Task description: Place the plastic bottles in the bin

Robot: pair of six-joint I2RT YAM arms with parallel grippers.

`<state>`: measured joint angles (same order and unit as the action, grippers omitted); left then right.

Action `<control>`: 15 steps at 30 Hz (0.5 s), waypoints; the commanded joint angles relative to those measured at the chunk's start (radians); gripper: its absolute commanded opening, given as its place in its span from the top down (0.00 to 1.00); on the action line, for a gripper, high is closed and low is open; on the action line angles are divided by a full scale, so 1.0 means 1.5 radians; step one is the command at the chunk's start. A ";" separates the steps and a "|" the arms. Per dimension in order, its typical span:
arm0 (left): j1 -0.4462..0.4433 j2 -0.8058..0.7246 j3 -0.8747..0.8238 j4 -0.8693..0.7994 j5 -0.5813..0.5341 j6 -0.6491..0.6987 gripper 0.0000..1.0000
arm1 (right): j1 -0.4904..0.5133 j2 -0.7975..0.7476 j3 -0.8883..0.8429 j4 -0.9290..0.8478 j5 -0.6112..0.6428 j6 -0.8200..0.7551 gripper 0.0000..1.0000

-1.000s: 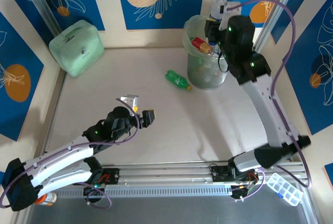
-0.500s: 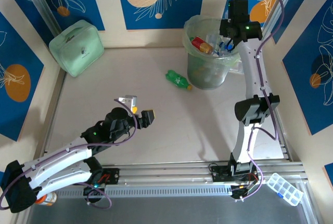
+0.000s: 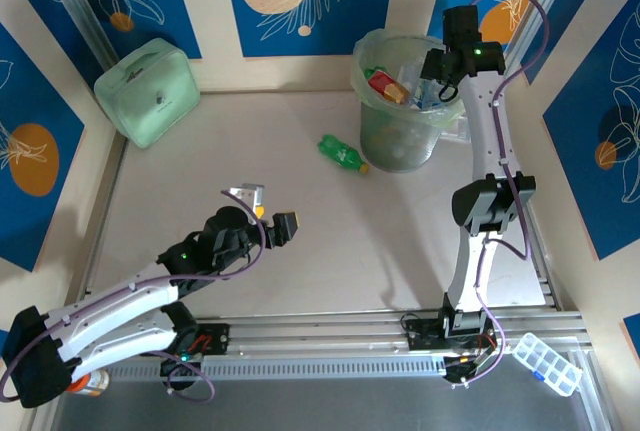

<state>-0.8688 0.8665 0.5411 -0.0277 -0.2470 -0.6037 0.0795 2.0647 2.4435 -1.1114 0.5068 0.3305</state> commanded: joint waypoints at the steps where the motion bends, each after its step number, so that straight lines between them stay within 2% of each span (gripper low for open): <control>1: -0.003 -0.008 0.002 -0.003 -0.013 0.005 0.09 | 0.008 -0.034 0.013 0.007 0.023 0.002 0.28; 6: -0.004 -0.009 0.002 -0.002 -0.014 0.006 0.09 | 0.014 -0.057 0.007 0.013 0.043 -0.011 0.27; 9: -0.004 -0.009 0.002 -0.002 -0.020 0.008 0.09 | 0.032 -0.086 -0.040 0.032 0.067 -0.018 0.29; 11: -0.004 -0.009 0.001 -0.003 -0.022 0.008 0.09 | 0.054 -0.132 -0.115 0.075 0.068 -0.026 0.30; 15: -0.003 -0.008 -0.002 -0.002 -0.027 0.008 0.09 | 0.135 -0.276 -0.344 0.233 0.063 -0.041 0.32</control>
<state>-0.8688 0.8665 0.5411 -0.0277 -0.2642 -0.6006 0.2050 1.7756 2.0727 -0.9356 0.5953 0.2981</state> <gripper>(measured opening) 0.909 0.683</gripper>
